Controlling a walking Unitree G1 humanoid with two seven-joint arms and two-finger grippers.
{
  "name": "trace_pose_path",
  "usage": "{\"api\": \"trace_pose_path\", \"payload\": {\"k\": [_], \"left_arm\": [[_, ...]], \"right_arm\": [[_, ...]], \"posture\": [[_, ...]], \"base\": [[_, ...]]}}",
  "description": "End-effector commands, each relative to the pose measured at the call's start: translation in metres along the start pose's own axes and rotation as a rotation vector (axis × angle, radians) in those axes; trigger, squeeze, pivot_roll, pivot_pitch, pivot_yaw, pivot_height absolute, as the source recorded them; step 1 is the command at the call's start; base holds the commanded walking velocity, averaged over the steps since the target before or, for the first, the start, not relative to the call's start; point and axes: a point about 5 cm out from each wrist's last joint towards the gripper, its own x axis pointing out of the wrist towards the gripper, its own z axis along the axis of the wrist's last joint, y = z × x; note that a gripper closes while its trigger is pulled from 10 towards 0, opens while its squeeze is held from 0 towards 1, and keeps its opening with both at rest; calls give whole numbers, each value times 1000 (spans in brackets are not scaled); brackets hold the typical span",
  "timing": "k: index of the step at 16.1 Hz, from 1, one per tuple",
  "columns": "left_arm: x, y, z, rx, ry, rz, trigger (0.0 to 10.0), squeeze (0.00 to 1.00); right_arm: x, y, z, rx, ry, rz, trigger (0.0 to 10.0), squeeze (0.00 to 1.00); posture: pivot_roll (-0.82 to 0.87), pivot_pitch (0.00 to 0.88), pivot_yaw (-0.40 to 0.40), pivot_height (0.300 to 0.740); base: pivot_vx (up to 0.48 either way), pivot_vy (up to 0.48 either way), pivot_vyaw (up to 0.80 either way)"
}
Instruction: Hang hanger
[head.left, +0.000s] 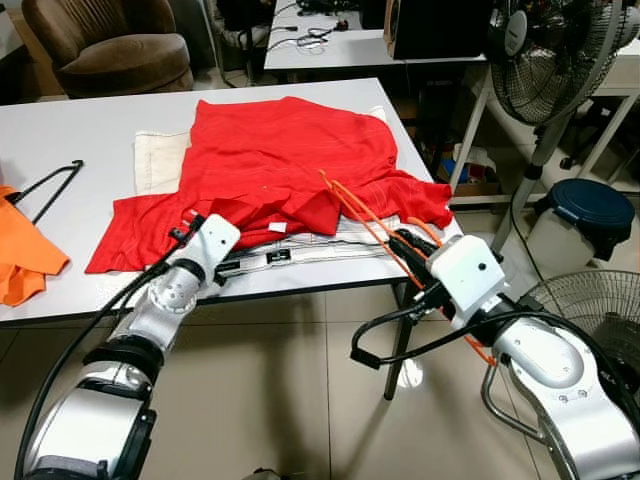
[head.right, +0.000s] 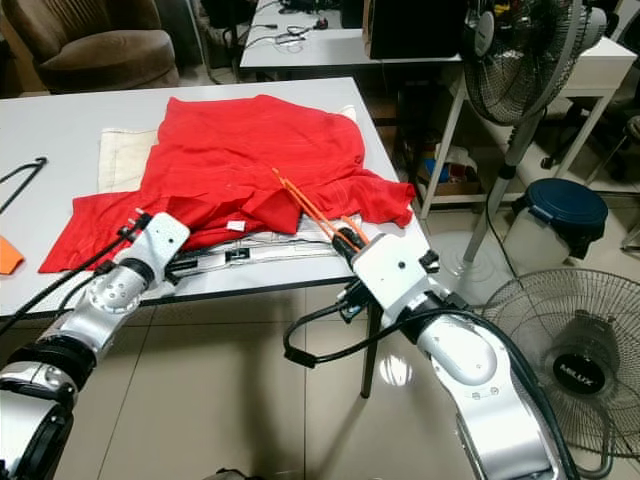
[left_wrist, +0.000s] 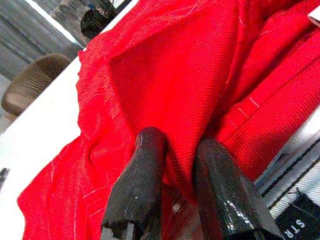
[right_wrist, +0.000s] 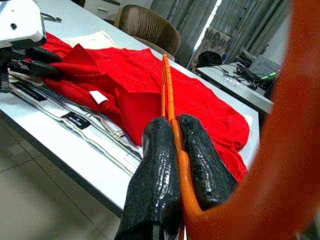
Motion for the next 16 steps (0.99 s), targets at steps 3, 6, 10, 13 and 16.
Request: {"api": "trace_pose_path", "payload": {"k": [3,6,10,13,16], "left_arm": [[0,1,2,-70,-12,-9,0,0],[0,-2,2,-130,-16,-32,0,0],[1,-6,3,-200,-24,-52,0,0],[5,7,18,-273,-85,4,0,0],[13,38,62,-482,-282,53,0,0]], "right_arm": [[4,0,5,-17,-30,11,10000,0],[4,0,4,-20,-28,12,10000,0],[1,0,4,-22,-21,4,10000,0],[0,-3,4,-30,-27,-11,10000,0],[-1,-7,5,-41,-35,-39,10000,0]], "posture": [[-105,0,85,740],[-106,0,84,740],[-122,0,93,740],[-133,0,97,740],[-137,0,101,740]], "base": [[0,0,0],[0,0,0],[0,0,0],[0,0,0],[0,0,0]]}}
